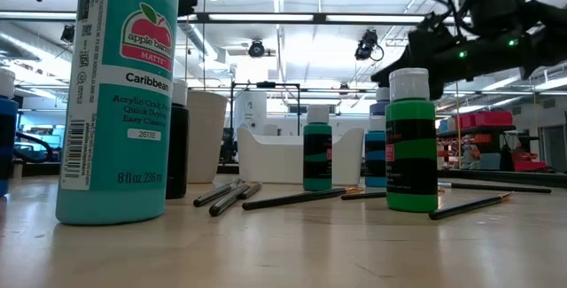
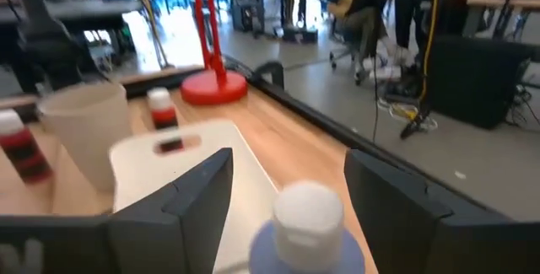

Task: Pick & Place Paint Supplies
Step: Put the purple paint bottle into the white bin

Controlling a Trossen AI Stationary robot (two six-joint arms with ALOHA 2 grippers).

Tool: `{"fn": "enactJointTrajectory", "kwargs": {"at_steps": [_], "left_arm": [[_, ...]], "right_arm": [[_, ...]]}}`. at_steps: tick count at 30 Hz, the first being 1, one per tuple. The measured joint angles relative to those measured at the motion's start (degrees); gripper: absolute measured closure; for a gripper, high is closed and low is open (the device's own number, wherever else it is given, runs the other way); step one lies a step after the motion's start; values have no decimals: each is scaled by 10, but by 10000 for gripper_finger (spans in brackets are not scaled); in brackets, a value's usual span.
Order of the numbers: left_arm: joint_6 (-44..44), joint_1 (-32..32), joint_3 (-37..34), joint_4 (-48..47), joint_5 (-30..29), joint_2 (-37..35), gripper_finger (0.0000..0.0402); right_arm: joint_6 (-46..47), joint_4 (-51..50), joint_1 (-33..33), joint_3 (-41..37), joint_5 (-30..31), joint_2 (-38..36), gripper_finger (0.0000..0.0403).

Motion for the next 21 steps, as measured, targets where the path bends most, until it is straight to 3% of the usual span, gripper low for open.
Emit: {"fn": "enactJointTrajectory", "kwargs": {"at_steps": [7,10,16,21], "left_arm": [[-32,0,0,-1,-13,50,233],[-23,0,0,-1,-13,65,233],[36,0,0,0,-17,71,233],[50,0,0,0,-35,69,233]], "right_arm": [[4,1,-15,0,0,48,172],[-7,7,-20,0,-1,54,198],[0,9,-24,0,2,54,287],[-9,60,-24,-2,-7,56,288]]}}
